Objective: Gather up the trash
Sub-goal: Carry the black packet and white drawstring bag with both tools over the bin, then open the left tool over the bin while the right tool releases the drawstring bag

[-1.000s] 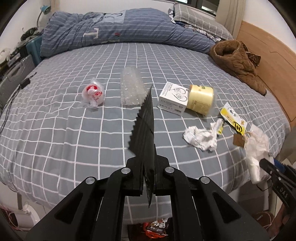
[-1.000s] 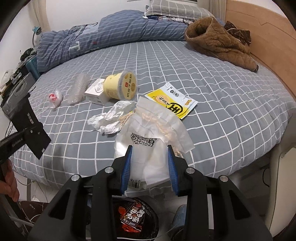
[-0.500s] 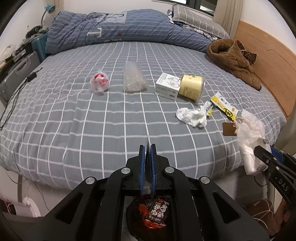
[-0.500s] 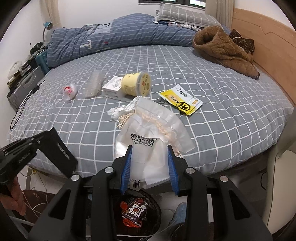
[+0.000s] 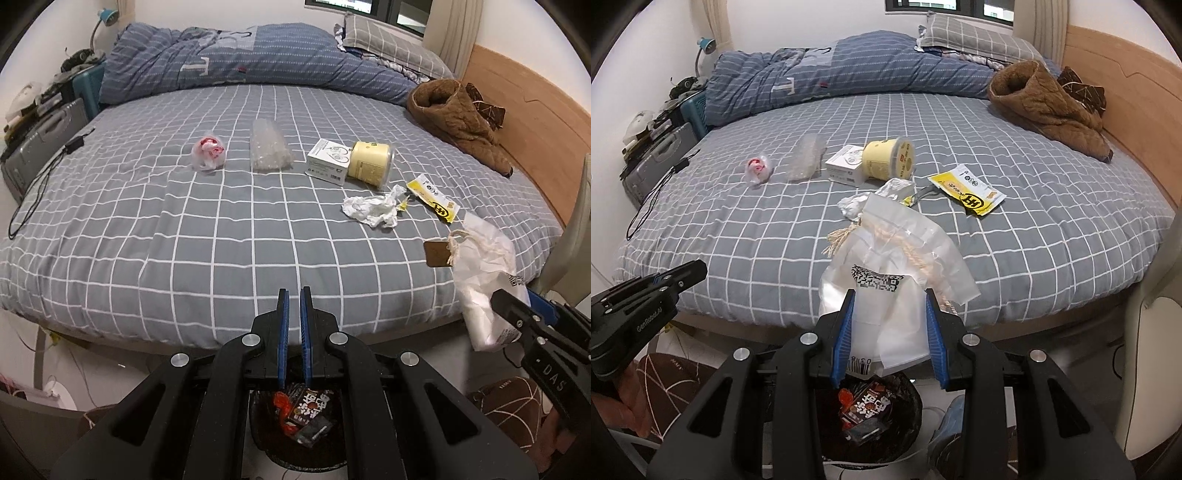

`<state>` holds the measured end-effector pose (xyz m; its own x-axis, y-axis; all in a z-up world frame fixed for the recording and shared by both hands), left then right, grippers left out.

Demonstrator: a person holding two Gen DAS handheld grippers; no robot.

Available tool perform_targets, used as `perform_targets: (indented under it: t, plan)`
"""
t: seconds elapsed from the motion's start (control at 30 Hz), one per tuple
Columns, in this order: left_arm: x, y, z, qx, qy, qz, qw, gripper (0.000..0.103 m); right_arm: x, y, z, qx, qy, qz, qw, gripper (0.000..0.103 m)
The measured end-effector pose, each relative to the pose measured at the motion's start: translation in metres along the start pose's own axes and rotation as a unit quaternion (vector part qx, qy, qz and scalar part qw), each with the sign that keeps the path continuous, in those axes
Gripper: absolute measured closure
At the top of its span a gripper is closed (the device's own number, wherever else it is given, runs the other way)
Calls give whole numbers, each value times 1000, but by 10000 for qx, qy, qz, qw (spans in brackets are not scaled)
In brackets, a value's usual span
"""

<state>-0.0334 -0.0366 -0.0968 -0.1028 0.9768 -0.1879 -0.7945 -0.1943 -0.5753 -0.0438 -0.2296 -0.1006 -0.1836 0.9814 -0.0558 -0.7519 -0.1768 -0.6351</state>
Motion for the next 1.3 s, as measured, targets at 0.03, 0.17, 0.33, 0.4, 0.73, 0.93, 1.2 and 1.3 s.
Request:
perform_targets:
  t: [0.03,0.17,0.33,0.4,0.73,0.93,1.2,1.3]
  plan:
    - [-1,1,2,-9,-1,-3,10000,97,1,1,2,-6,-3,5,10000,69]
    - [-1,12,9,-22,0,-27,10000,97,7,9,8,-20,-32,36,10000,69]
    - [2,37,5,92,16,5,10000,97,17,25,6,43,-85,81,9999,69]
    - [3,47,1,157,24,10,9999,97,21,32,3,74,-106,101,9999,69]
    - [19,101,-32,508,-65,25,9987,97,52,80,-31,414,-304,205,9985,69]
    - [32,126,-61,779,-153,60,9968,97,66,106,-59,665,-403,264,9966,69]
    - [52,142,-101,1017,-324,133,9942,97,74,130,-100,974,-520,249,9936,69]
    - [60,146,-113,1126,-356,231,9927,95,80,139,-115,1119,-570,306,9916,69]
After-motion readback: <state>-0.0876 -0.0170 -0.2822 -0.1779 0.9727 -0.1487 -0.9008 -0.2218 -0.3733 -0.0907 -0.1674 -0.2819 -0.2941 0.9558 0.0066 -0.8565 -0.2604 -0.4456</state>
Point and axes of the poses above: each gripper's, at about its wrist camera, not at the fingertips, and z roughly against the way its jaws point, x to its left, y to its underside, the point moved 9 cm from there along -z, roughly the way its jaws point, and after that the axes turned 13 degrees about z, right-handed, at the moved point
